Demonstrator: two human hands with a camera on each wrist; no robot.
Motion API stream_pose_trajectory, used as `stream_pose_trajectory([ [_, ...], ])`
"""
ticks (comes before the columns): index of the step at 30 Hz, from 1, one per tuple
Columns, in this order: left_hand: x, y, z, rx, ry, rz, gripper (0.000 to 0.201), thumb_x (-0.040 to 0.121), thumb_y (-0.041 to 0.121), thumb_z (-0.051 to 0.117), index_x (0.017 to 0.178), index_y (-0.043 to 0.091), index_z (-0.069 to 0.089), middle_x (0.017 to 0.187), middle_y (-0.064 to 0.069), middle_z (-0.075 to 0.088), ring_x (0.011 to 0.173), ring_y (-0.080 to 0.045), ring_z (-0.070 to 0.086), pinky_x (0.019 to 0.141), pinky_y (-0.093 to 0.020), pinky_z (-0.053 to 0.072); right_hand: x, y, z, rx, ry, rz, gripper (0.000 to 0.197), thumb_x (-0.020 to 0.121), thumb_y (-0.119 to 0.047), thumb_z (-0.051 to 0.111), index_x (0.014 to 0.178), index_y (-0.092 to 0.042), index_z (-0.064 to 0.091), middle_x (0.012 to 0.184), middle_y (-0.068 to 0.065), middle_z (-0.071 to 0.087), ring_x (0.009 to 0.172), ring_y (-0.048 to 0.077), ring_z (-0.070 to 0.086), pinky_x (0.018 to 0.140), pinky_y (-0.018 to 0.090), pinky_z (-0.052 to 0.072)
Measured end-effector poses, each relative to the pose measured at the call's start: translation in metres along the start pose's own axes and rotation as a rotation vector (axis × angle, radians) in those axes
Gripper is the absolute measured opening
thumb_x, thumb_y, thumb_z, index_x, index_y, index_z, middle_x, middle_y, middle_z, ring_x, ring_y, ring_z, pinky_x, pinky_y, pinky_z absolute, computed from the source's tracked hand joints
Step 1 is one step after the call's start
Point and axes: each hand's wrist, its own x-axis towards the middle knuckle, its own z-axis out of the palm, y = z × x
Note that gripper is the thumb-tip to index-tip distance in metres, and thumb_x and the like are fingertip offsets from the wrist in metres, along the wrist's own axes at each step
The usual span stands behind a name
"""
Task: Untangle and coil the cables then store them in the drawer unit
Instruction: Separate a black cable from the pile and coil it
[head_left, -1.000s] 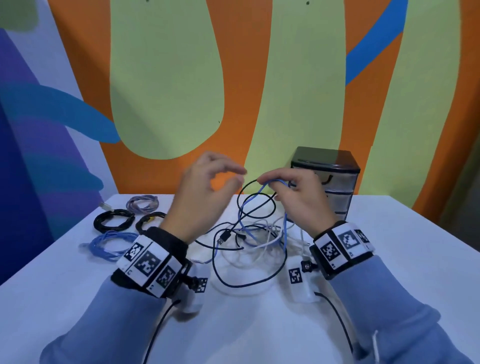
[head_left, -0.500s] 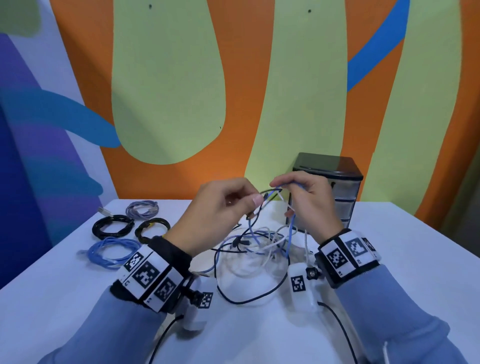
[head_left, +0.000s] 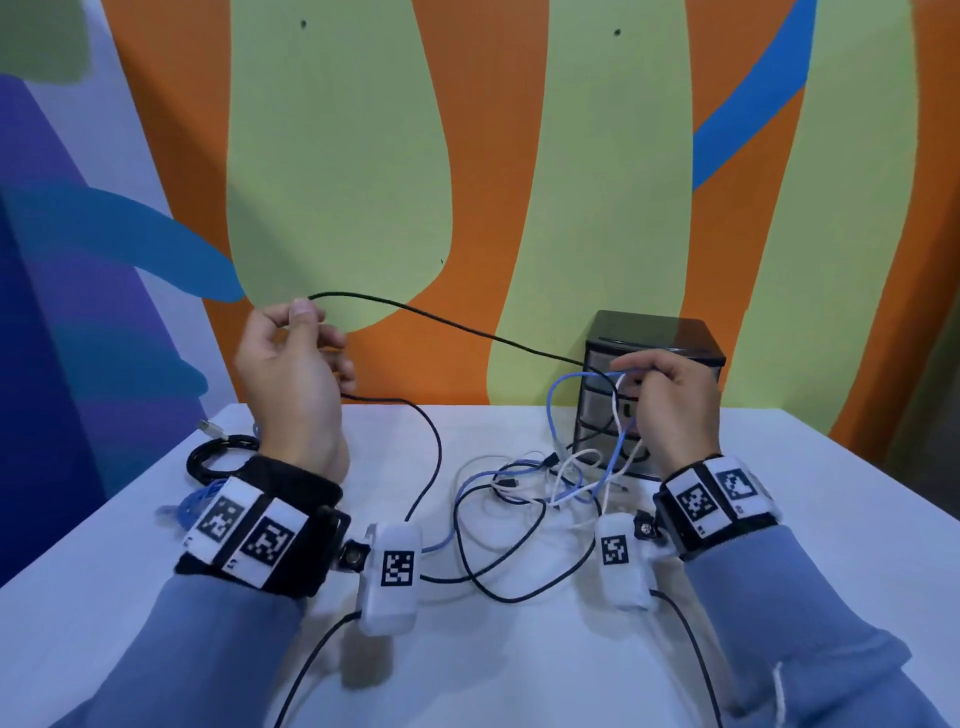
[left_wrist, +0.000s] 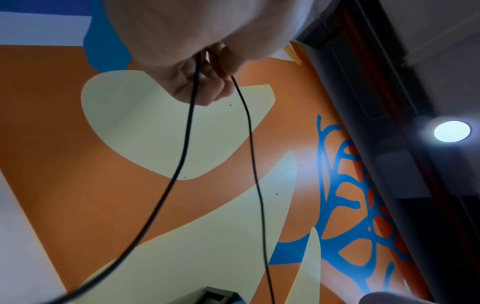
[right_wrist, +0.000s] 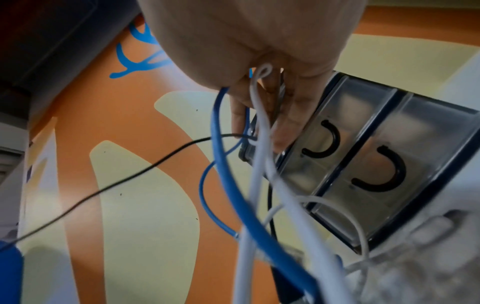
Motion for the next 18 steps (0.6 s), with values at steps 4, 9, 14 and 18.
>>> stream_pose_trajectory([
  [4, 0.006, 0.002, -0.004, -0.070, 0.204, 0.024, 0.020, 0.114, 0.025, 0.039, 0.096, 0.022, 0.047, 0.074, -0.002, 0.054, 0.047, -0.016, 0.047, 0.044, -0.024, 0.035, 0.000, 0.001, -0.001, 0.104, 0.018, 0.079, 0.052, 0.082, 0.004, 0.031, 0.084, -0.018, 0.078, 0.095, 0.010, 0.073, 0.078, 0.031, 0.073, 0.060, 0.053, 0.065],
  [9, 0.011, 0.005, -0.009, -0.099, 0.307, -0.011, 0.016, 0.114, 0.031, 0.034, 0.103, 0.025, 0.044, 0.080, 0.000, 0.053, 0.050, -0.014, 0.049, 0.046, -0.024, 0.038, 0.001, -0.004, -0.004, 0.229, 0.070, 0.119, 0.050, 0.086, 0.006, 0.027, 0.090, -0.011, 0.074, 0.105, 0.015, 0.065, 0.067, 0.033, 0.075, 0.052, 0.037, 0.059],
  [14, 0.010, 0.004, -0.006, 0.145, 0.135, -0.113, 0.005, 0.103, 0.020, 0.056, 0.100, 0.022, 0.060, 0.084, 0.003, 0.056, 0.065, -0.014, 0.056, 0.060, -0.032, 0.046, -0.005, -0.015, 0.002, 0.320, -0.069, 0.125, 0.043, 0.097, 0.004, 0.034, 0.093, -0.011, 0.074, 0.095, 0.014, 0.064, 0.064, 0.027, 0.072, 0.049, 0.034, 0.057],
  [18, -0.015, 0.005, 0.007, 0.698, -0.163, -0.052, 0.060, 0.095, 0.021, 0.064, 0.148, 0.036, 0.041, 0.133, -0.001, 0.050, 0.120, -0.024, 0.048, 0.096, -0.045, 0.042, -0.013, -0.023, 0.011, 0.322, -0.186, 0.100, 0.042, 0.093, 0.005, 0.032, 0.099, -0.008, 0.072, 0.084, 0.015, 0.063, 0.073, 0.029, 0.061, 0.049, 0.033, 0.053],
])
